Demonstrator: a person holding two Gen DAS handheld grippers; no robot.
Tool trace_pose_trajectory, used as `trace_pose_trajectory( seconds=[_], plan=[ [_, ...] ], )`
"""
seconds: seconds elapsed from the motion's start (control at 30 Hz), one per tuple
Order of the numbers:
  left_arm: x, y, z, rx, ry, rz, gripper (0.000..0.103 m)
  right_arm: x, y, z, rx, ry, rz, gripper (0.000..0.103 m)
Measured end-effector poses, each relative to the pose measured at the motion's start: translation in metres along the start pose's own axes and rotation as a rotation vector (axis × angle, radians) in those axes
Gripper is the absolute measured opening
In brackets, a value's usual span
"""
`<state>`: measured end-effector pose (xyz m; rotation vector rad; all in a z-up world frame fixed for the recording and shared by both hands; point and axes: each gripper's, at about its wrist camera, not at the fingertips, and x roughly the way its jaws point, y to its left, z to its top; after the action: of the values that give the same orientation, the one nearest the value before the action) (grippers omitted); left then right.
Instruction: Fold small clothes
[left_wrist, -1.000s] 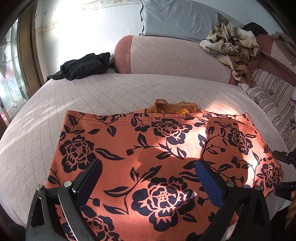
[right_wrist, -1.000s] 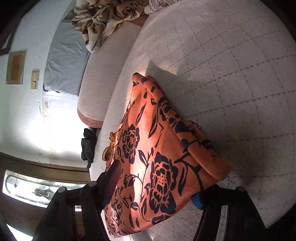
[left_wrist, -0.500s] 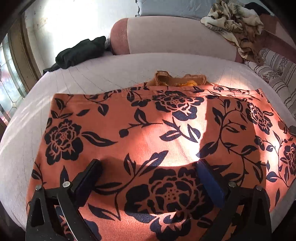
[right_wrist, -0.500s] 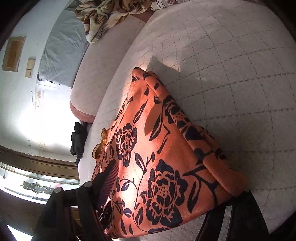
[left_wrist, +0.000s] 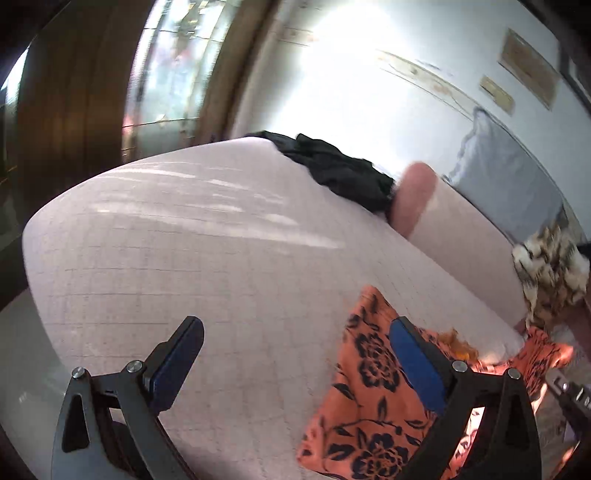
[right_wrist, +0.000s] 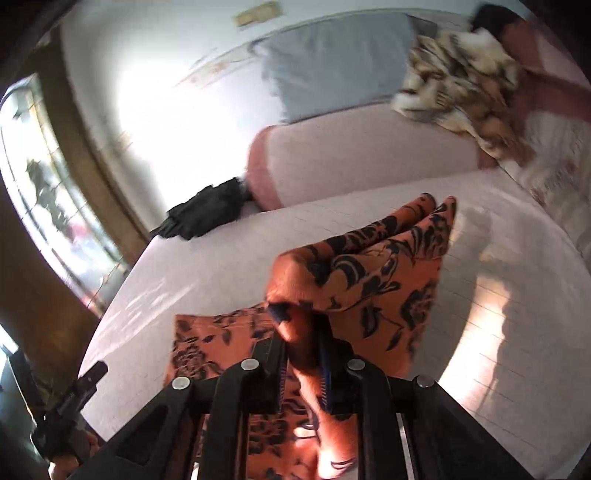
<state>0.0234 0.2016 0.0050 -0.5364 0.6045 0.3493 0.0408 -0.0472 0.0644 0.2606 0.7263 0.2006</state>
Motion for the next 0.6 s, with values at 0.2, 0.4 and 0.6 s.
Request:
trace_pose_trajectory(
  seconds=[0.2, 0.4, 0.6],
  plan=[
    [0.022, 0.055, -0.010, -0.099, 0.030, 0.093, 0.100, 0.103, 0.131, -0.105, -0.265, 0.283, 0.115, 0.014],
    [0.022, 0.049, -0.011, -0.071, 0.013, 0.031, 0.100, 0.071, 0.112, -0.106, -0.235, 0.246, 0.096, 0.062],
    [0.023, 0.032, -0.017, -0.016, 0.024, -0.009, 0.100, 0.028, 0.071, -0.075, -0.354, 0.105, -0.247, 0.091]
  ],
)
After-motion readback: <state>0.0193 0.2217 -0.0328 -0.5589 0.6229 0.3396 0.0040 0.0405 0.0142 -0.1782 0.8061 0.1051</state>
